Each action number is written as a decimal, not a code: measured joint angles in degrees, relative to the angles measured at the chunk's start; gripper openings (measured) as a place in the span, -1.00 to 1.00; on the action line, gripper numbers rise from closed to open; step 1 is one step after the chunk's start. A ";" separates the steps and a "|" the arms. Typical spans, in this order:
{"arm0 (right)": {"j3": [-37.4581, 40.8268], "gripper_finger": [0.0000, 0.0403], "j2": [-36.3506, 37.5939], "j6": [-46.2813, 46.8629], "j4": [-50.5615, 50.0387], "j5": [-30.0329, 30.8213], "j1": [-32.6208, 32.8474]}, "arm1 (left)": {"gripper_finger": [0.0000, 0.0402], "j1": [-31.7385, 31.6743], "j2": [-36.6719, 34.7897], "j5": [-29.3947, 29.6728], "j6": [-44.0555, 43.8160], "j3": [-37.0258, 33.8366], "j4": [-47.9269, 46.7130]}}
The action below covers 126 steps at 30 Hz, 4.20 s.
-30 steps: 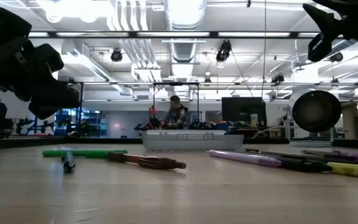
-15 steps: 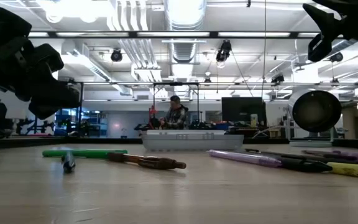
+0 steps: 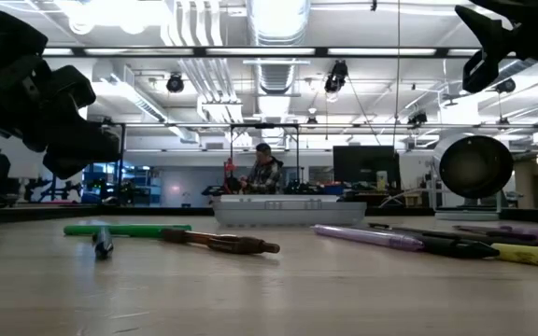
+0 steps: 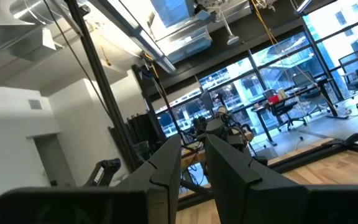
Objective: Pick & place school supplies into a supply box
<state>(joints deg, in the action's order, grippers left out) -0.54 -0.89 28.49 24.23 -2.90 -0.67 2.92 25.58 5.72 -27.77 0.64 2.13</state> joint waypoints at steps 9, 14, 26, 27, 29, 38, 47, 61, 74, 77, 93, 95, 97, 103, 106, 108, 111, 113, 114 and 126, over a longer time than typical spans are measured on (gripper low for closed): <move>0.00 -0.66 0.00 0.00 0.00 0.00 0.01 | -0.54 0.00 0.00 0.00 0.00 -0.01 0.00; 0.00 -0.66 -0.02 0.00 -0.01 0.00 0.00 | -0.54 0.00 0.02 0.00 0.00 -0.02 0.02; 0.00 -0.66 0.00 0.02 0.00 0.00 0.02 | -0.54 0.00 0.02 -0.01 -0.01 -0.02 0.00; 0.00 -0.66 0.00 0.01 0.02 0.00 0.01 | -0.54 0.00 0.01 -0.01 0.00 -0.01 0.01; 0.00 -0.66 0.00 0.02 0.08 0.08 0.02 | -0.54 0.00 0.00 0.00 0.00 -0.02 0.00; -0.02 -0.66 -0.02 13.59 1.84 9.21 0.02 | -0.54 0.00 0.02 0.04 -2.14 0.00 0.71; -0.02 -0.66 -5.26 31.28 1.84 13.84 0.04 | -0.54 -0.05 0.00 2.02 -32.37 0.00 6.59; -5.57 -0.66 -23.67 21.40 15.02 12.96 -0.08 | -0.54 0.02 -0.22 8.26 -33.68 0.46 16.32; -25.24 -0.65 -39.28 25.27 -9.89 10.89 -0.15 | -0.54 0.02 -0.11 8.20 -34.51 0.46 16.13; -31.75 -0.59 -42.76 25.50 -27.16 13.98 -0.11 | -0.54 0.02 -0.11 8.20 -34.51 0.46 16.13; -48.92 -0.39 -65.01 20.67 -49.09 19.55 -0.84 | -0.54 0.02 0.29 8.16 -34.74 0.28 15.95; -51.75 -0.40 -68.62 20.13 -52.38 19.54 -2.14 | -0.54 0.02 1.08 8.17 -36.27 0.28 15.32; -55.02 -0.40 -72.27 17.57 -56.13 19.56 -3.46 | -0.54 0.02 2.47 8.17 -37.58 0.28 15.21; -67.34 -0.39 -83.84 0.15 -63.40 19.13 -6.10 | -0.54 0.02 7.84 8.17 -39.03 1.45 15.28; -72.36 -0.41 -89.56 -8.74 -66.17 15.45 -8.56 | -0.54 0.02 10.53 8.17 -39.02 2.94 15.14; -74.85 -0.42 -92.89 -13.62 -67.03 12.35 -10.36 | -0.54 0.06 12.26 8.14 -38.94 4.04 14.84; -77.44 -0.42 -96.72 -22.59 -67.05 12.16 -11.97 | -0.54 0.64 14.52 8.15 -38.70 5.84 15.54; -78.67 -0.40 -98.50 -29.80 -66.61 12.01 -12.48 | -0.54 1.38 16.20 8.13 -37.67 6.70 15.14; -79.20 -0.39 -99.47 -32.95 -66.45 11.93 -12.57 | -0.54 1.82 16.96 8.11 -37.45 7.14 15.11; -86.44 0.00 -112.23 -51.47 -66.39 11.82 -13.41 | -0.54 5.44 24.13 8.13 -38.86 8.98 15.19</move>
<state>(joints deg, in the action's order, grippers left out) -86.98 -113.11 -22.98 -42.16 8.93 -14.07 8.36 49.71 13.84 -66.64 9.63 17.32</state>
